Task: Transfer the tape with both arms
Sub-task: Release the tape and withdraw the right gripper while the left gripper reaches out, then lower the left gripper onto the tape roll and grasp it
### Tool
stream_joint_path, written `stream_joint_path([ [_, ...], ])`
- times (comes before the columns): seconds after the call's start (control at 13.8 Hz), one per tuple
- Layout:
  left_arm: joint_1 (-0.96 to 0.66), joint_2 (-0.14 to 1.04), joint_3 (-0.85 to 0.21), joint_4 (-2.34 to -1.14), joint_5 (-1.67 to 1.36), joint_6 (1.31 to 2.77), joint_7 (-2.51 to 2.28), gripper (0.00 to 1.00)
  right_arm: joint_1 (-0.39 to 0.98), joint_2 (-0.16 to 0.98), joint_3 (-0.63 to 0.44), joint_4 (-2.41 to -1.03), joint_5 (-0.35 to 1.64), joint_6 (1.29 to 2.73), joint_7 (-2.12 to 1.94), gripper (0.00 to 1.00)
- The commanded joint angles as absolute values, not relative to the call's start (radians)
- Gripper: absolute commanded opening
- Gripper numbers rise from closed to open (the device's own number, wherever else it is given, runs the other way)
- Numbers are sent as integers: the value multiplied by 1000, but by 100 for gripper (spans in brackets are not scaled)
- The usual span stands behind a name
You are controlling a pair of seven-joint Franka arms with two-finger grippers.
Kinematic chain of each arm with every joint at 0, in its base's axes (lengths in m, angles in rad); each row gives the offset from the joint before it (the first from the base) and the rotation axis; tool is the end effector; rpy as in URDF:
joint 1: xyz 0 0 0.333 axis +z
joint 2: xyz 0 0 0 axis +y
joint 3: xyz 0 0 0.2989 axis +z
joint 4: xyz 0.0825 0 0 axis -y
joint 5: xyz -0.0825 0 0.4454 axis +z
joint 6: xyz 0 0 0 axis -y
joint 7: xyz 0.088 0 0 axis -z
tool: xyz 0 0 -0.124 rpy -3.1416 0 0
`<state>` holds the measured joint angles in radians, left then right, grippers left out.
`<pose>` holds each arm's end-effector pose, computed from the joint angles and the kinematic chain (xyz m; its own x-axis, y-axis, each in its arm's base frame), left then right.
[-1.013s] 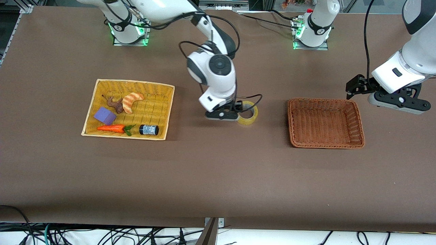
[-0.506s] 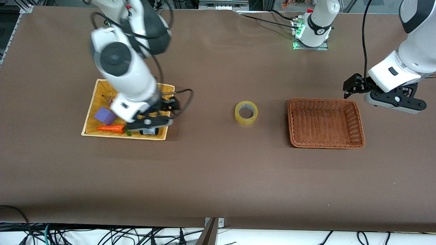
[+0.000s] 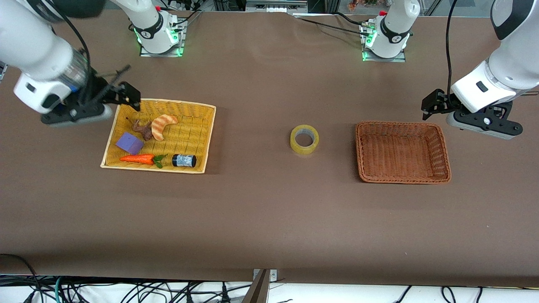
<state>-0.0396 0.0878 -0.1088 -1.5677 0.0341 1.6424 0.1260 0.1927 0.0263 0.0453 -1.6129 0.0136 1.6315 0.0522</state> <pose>0.6393 -0.0892 0.5432 0.9619 -0.2730 -0.0156 -0.2733 -0.9617 -0.0227 0.6094 0.1492 0.5568 0.9829 0.1839 -0.0084 0.1838 -0.9829 -0.0143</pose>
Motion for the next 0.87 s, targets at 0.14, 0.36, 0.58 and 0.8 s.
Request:
stream_joint_path([
  [0.14, -46, 95, -123, -1542, 41, 1617, 117, 100, 155, -18, 83, -1661, -37, 1625, 11, 100],
  [0.36, -66, 106, -146, -1552, 32, 1557, 126, 100, 153, -12, 51, -1661, -34, 1623, 11, 100],
  [0.58, -141, 207, -176, -1562, 29, 1543, 124, 100, 152, -8, 12, -1661, -31, 1623, 8, 100],
  [0.8, -225, 331, -186, -1565, 41, 1600, 98, 100, 152, 8, -6, -1661, -29, 1623, 18, 100],
])
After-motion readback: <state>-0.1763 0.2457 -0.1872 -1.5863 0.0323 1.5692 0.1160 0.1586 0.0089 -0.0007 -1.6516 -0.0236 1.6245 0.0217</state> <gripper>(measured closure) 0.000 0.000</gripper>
